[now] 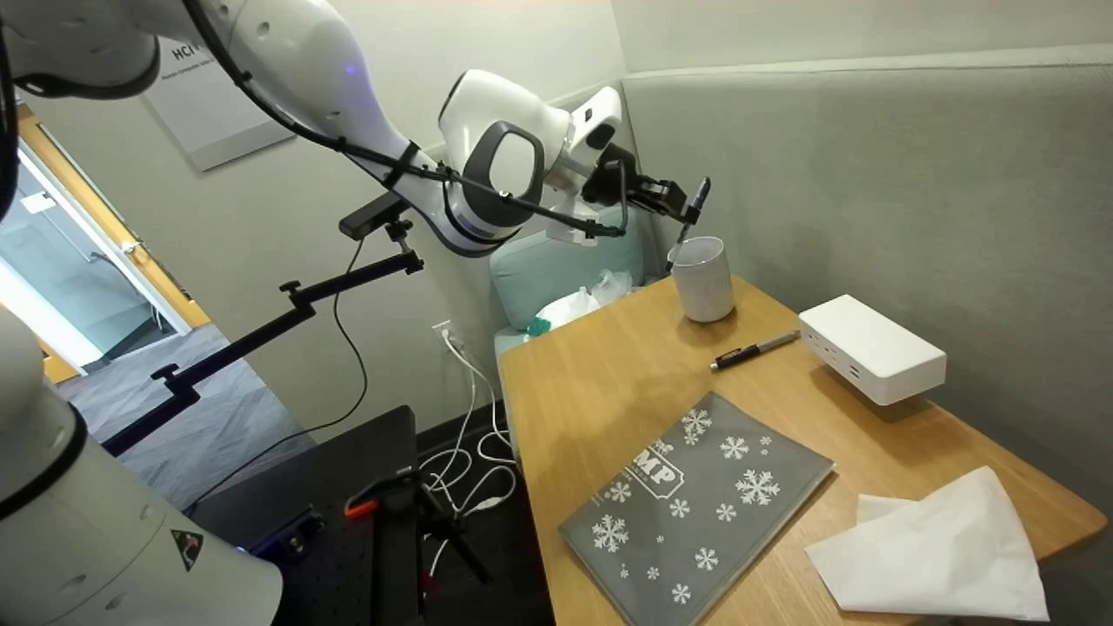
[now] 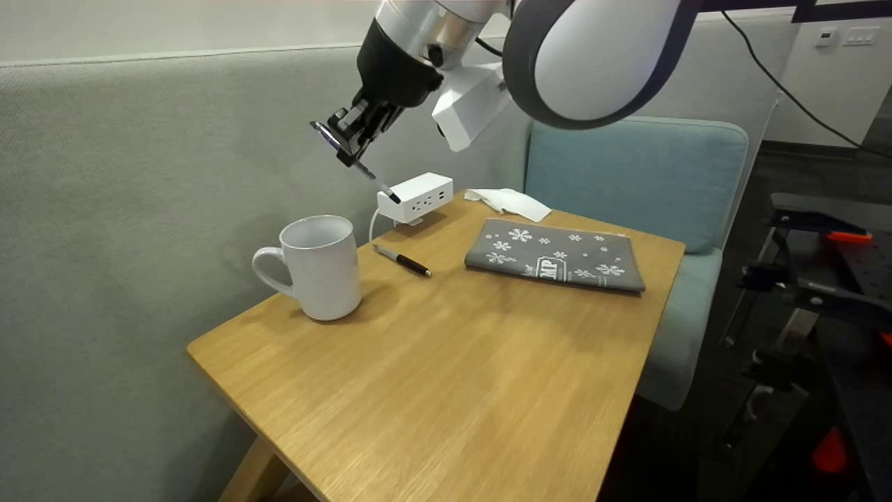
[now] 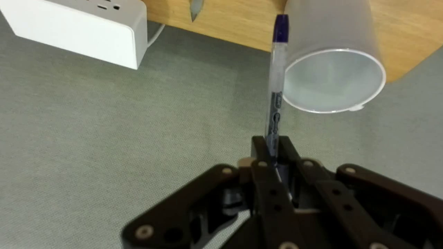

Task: Pick up one pen from the table and put it in the white cup. Open the grey object on the table.

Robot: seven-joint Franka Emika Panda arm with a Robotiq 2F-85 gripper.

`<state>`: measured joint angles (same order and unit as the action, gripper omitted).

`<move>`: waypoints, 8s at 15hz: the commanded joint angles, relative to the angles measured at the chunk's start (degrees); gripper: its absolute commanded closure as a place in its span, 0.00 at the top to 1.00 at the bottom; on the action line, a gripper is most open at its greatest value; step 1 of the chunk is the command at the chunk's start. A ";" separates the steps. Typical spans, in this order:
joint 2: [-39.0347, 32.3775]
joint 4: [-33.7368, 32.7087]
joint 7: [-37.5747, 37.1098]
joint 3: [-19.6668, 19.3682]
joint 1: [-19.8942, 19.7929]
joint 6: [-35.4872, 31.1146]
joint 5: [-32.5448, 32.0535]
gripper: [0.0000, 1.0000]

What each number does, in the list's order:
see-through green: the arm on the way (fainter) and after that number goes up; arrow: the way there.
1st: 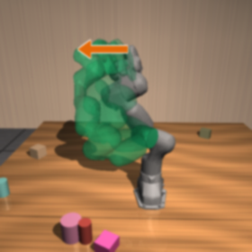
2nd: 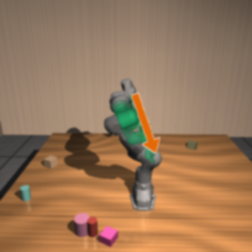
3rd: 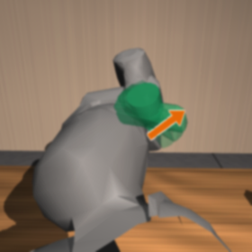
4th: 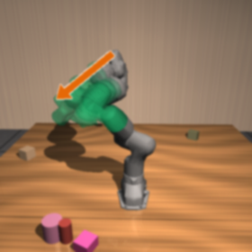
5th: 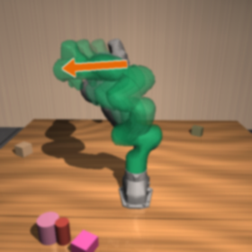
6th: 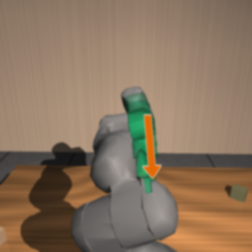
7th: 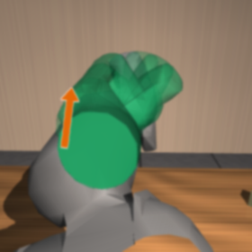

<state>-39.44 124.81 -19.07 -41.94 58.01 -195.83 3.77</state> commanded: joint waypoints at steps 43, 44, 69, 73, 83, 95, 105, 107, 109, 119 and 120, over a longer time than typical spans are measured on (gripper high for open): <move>-19.27 -19.93 12.25 3.55 0.60 -2.75 23.74 0.03; -19.01 -19.45 12.32 3.82 0.54 -2.75 23.71 0.08; 16.01 9.19 14.89 38.57 -41.01 5.33 4.29 1.00; 19.45 10.98 14.42 41.19 -47.65 16.80 3.04 1.00; 19.72 4.67 35.00 53.40 -70.01 46.83 15.41 1.00; 16.80 1.32 51.79 47.07 -71.98 60.99 11.16 1.00; 12.72 -2.12 58.21 47.35 -78.64 52.06 14.83 1.00; 11.30 -3.43 60.79 47.25 -80.09 53.03 16.26 1.00; 9.64 -4.59 63.28 47.17 -81.24 53.34 17.08 1.00; -0.59 -13.44 75.32 50.84 -87.52 58.34 25.45 1.00; -1.59 -14.55 76.17 51.09 -87.86 58.94 25.97 1.00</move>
<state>-38.27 114.26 53.97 7.90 -28.18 -140.15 27.49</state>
